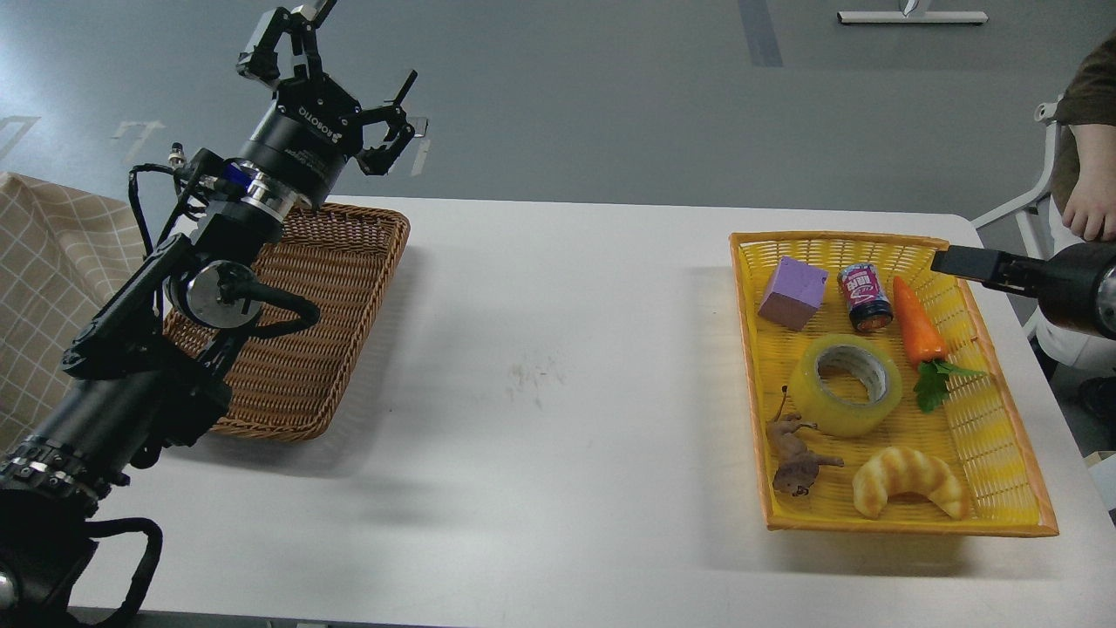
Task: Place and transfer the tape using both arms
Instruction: 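Reach the right gripper down into the yellow basket toward the tape roll, then hook the tape roll's hole with the right gripper and lift it, then carry the tape roll with the right gripper and set it on the table center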
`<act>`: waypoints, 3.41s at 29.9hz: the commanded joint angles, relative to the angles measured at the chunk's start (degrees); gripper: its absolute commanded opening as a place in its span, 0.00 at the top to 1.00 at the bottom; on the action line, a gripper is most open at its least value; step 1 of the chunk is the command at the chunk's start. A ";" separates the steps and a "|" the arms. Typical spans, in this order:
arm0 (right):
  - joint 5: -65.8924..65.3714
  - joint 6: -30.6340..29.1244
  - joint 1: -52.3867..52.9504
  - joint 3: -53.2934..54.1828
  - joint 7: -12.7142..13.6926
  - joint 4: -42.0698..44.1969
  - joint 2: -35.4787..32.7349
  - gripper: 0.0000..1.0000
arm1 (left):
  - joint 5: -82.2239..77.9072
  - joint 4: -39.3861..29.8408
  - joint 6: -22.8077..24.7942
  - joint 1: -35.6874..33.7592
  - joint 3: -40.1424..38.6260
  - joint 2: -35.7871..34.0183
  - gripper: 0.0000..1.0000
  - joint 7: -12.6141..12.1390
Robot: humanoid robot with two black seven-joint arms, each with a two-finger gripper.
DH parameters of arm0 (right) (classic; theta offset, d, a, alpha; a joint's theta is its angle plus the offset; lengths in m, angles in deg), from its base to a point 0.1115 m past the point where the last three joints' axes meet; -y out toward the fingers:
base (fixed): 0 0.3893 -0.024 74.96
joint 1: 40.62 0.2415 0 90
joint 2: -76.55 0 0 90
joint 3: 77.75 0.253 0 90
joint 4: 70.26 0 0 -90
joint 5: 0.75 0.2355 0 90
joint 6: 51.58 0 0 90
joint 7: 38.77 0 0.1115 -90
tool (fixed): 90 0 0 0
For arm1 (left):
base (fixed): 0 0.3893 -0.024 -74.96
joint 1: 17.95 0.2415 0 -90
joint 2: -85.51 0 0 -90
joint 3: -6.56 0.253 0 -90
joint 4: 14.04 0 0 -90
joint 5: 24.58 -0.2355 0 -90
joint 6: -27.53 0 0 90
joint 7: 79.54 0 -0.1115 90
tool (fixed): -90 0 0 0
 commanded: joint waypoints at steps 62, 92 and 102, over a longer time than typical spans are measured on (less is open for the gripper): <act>-3.15 -0.02 0.49 5.08 0.10 -14.42 -3.04 1.00 | 0.35 0.00 0.00 0.10 -0.09 -1.32 0.02 0.28; -5.69 -0.02 27.74 -26.56 0.62 6.75 37.99 1.00 | 0.35 0.00 -0.01 -0.07 -0.18 -0.88 0.02 0.19; -5.96 -0.02 27.04 -28.93 0.71 14.93 46.79 1.00 | 0.44 -0.26 0.00 -0.07 -0.18 -0.88 0.02 0.28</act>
